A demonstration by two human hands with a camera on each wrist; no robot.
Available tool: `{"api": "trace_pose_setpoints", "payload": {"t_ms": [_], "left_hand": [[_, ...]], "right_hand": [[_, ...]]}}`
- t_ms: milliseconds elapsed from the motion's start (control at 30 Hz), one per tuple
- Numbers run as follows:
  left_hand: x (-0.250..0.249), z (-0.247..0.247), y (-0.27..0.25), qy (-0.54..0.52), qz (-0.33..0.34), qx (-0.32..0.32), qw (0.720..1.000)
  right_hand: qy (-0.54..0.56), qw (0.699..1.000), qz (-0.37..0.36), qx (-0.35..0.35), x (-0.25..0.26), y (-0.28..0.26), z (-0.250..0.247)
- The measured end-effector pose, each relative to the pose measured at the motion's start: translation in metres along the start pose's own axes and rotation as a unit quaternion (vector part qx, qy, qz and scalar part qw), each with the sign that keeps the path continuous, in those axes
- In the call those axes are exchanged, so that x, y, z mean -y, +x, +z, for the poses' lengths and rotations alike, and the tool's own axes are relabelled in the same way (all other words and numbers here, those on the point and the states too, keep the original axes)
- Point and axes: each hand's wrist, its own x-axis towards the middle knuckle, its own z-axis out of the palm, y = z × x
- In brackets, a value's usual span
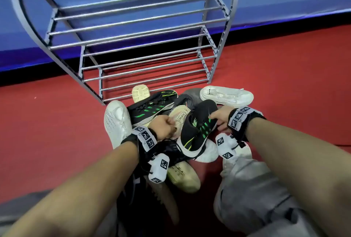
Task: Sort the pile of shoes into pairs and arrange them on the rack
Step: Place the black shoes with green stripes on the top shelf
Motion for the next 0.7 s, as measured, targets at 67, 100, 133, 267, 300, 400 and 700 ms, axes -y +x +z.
{"api": "trace_pose_setpoints", "payload": {"t_ms": [67, 100, 133, 267, 300, 400, 700], "left_hand": [[0.003, -0.005, 0.006, -0.023, -0.007, -0.019, 1.0], [0.003, -0.008, 0.007, -0.024, -0.013, -0.026, 0.999], [0.004, -0.011, 0.008, -0.034, -0.023, -0.032, 0.999], [0.005, -0.018, 0.014, -0.032, -0.031, -0.045, 0.998], [0.004, -0.02, 0.015, -0.026, -0.033, -0.056, 0.998], [0.003, -0.025, 0.02, -0.013, -0.039, -0.074, 0.996], [0.013, -0.032, 0.029, 0.025, -0.037, -0.069, 0.997]], "right_hand": [[-0.032, 0.999, 0.01, 0.02, -0.003, 0.003, 0.003], [-0.042, 0.998, 0.018, 0.034, -0.005, 0.007, 0.005], [-0.048, 0.997, 0.028, 0.052, -0.008, 0.015, 0.008], [-0.025, 0.994, 0.06, 0.091, -0.01, 0.036, 0.013], [-0.024, 0.993, 0.061, 0.1, -0.011, 0.037, 0.013], [-0.028, 0.99, 0.067, 0.121, -0.015, 0.037, 0.012], [0.023, 0.989, 0.064, 0.129, -0.022, 0.05, 0.021]]}}
